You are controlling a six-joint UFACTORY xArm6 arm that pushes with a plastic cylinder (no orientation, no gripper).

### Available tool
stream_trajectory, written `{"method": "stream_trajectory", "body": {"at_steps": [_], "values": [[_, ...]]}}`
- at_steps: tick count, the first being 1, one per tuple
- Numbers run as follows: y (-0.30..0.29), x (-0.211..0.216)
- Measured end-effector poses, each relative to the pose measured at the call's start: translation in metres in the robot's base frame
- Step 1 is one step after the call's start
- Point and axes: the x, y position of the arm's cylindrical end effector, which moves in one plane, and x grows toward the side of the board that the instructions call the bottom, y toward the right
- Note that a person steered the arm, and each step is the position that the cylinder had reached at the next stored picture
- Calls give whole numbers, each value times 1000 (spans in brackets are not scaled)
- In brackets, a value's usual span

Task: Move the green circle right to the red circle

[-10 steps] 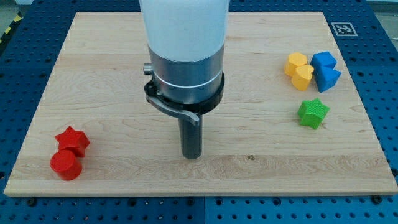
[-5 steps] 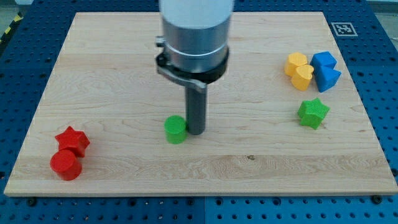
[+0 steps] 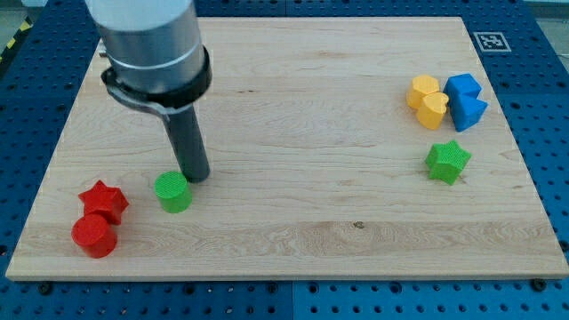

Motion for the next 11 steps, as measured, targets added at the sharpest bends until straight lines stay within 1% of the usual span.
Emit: {"method": "stream_trajectory", "body": {"at_steps": [1, 2, 5, 6, 7, 8, 9, 11], "values": [[-23, -11], [-28, 6], [-28, 15], [-24, 15], [5, 16], [2, 50], [-15, 62], [-16, 71]]}}
